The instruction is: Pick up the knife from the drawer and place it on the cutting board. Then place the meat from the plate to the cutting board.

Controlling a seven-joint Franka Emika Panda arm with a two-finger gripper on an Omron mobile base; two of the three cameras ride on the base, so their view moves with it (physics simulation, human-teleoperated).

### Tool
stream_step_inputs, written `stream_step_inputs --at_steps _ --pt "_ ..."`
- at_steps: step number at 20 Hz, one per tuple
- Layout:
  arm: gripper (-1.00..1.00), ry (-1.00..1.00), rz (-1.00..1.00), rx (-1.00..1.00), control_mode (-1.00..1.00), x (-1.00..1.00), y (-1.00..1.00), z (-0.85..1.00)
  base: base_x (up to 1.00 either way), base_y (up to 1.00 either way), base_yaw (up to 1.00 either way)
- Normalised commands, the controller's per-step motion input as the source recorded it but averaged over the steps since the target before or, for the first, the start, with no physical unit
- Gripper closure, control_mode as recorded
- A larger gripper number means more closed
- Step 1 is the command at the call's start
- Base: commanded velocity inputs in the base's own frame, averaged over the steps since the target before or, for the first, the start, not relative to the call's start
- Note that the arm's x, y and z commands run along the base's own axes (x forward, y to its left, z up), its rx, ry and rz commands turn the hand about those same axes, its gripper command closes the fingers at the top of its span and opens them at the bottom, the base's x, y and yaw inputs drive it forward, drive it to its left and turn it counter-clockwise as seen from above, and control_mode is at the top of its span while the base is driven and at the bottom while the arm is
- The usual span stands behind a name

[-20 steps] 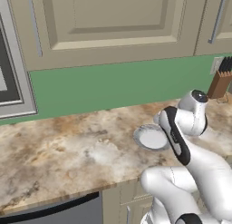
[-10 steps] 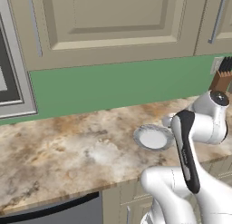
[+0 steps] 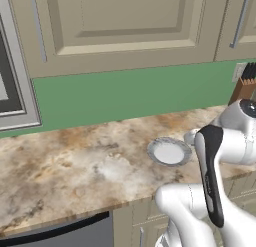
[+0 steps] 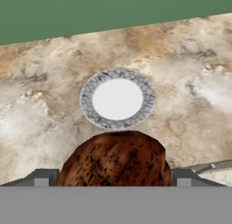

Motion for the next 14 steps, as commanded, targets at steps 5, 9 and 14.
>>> stream_step_inputs --at_steps 5,9,14 --pt "1.00 -0.03 0.00 0.00 -1.00 -0.26 0.08 0.40 0.00 0.00 0.00" --pt "1.00 -0.05 0.00 0.00 -1.00 -0.60 0.03 0.33 0.00 0.00 0.00" --pt "1.00 0.00 0.00 0.00 1.00 0.00 0.00 0.00 -0.92 0.23 0.00"
